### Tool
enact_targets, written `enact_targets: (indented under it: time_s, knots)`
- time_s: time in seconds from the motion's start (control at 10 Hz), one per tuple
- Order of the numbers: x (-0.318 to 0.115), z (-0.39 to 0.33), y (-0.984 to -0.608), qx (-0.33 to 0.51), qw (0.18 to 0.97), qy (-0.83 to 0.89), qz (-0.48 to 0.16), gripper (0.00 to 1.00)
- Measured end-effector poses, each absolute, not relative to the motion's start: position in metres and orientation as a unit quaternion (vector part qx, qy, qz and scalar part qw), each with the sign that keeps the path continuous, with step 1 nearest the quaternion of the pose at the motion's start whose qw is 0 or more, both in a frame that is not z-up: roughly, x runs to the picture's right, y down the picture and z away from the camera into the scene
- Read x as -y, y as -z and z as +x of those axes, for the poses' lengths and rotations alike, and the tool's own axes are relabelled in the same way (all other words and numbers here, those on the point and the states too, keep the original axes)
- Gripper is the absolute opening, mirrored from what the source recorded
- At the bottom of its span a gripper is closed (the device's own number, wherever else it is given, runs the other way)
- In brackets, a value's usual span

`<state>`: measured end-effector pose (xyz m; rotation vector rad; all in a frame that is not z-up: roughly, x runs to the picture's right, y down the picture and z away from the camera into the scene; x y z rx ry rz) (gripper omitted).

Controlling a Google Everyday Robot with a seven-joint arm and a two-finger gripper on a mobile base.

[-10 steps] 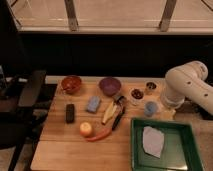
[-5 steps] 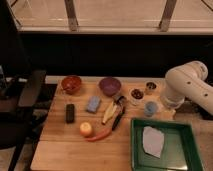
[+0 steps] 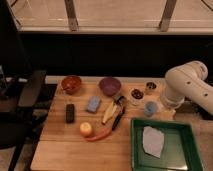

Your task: Place apple in metal cup

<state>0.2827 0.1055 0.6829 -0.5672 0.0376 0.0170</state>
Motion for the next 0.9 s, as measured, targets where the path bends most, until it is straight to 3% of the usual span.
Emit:
enact_targets:
  time_s: [0.9]
  knots:
    - [-0.127, 0.129, -0.662, 0.05, 0.944, 0.173, -0.277, 0.65]
